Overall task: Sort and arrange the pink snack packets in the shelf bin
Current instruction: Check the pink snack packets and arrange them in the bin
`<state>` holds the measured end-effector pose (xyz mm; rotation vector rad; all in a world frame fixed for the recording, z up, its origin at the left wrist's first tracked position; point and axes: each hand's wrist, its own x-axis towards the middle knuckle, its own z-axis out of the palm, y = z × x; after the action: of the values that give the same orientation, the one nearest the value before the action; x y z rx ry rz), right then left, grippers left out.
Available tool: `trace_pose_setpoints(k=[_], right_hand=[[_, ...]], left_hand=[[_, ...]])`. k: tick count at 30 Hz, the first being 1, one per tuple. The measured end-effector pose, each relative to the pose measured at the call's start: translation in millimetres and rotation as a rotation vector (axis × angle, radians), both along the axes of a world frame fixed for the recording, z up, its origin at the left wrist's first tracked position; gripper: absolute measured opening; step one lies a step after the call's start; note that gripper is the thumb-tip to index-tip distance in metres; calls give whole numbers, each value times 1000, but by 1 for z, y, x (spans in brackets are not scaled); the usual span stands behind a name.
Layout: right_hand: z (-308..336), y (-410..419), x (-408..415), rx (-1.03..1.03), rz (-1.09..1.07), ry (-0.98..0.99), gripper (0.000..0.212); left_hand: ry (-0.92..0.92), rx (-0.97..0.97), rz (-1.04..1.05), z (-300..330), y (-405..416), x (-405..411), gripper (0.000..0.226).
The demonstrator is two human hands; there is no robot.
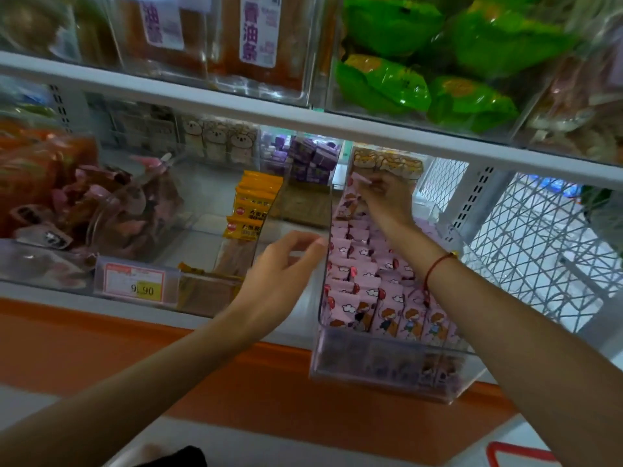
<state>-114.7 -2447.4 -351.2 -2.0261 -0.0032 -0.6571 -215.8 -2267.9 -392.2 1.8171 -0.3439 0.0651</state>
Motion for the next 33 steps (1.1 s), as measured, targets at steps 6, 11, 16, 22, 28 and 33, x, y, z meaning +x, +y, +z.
trace_pose_setpoints(k=[6,11,16,22,28,33], right_hand=[[23,4,-67,719,-166,-125,2],[23,8,-133,842,-49,52,10],[28,7,-174,804,107,62,15],[21,8,-187,724,257,101,26],[10,18,-189,631,352,178,30],[7,16,-190,580,270,126,46]], left_hand=[[-75,-171,168,37,6,14,22],[-176,13,-23,43,-5,-15,37],[-220,123,-160,33,-5,-48,45],[-167,16,-125,29,-5,-59,55],[-211,8,-73,28,-11,-65,52],[-371,129,4,29,-12,-66,51]])
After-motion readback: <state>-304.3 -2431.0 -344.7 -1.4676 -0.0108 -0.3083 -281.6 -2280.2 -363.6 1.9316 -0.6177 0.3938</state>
